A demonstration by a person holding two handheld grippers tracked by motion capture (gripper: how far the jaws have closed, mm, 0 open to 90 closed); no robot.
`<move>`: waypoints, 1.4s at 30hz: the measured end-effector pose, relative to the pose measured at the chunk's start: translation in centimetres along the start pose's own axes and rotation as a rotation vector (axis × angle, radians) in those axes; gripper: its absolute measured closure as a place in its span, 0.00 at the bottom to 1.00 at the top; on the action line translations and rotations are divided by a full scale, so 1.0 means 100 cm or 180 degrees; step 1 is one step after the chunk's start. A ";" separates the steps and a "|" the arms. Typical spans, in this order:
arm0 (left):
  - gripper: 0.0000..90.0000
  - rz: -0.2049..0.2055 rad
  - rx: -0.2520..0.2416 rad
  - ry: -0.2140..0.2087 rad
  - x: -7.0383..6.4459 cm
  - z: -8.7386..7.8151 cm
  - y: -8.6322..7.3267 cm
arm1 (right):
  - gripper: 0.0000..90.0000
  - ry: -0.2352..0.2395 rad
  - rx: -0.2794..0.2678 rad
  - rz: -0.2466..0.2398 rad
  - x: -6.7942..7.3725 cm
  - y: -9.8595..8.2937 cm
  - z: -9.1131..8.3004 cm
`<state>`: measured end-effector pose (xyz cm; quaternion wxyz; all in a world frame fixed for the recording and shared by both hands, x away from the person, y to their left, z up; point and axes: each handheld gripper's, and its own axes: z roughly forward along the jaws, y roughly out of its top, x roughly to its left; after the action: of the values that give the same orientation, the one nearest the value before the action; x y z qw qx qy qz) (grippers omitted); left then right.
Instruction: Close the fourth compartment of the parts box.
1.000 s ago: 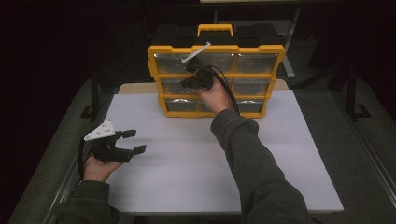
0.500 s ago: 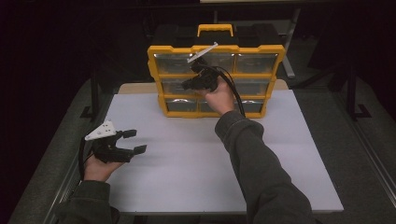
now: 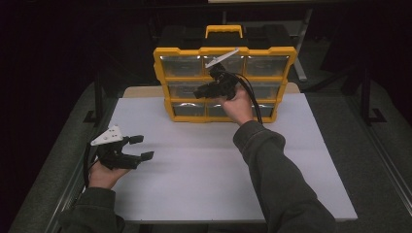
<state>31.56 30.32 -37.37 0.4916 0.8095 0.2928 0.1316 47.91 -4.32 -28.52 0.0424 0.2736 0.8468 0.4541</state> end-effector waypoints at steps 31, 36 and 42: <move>0.24 -0.0004 0.0058 -0.0019 -0.001 0.005 0.001 | 0.55 -0.0027 -0.0183 0.0082 -0.003 -0.037 -0.030; 0.24 0.0001 0.0044 -0.0019 -0.002 0.006 0.001 | 0.53 -0.0034 -0.0200 0.0106 -0.002 -0.042 -0.034; 0.24 0.0025 0.0077 -0.0013 -0.002 0.006 0.002 | 0.50 -0.0033 -0.0217 0.0138 -0.002 -0.047 -0.039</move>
<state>31.80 29.70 -37.52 0.4818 0.8168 0.2902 0.1283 44.83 -9.40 -29.96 0.0463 0.2926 0.8245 0.4821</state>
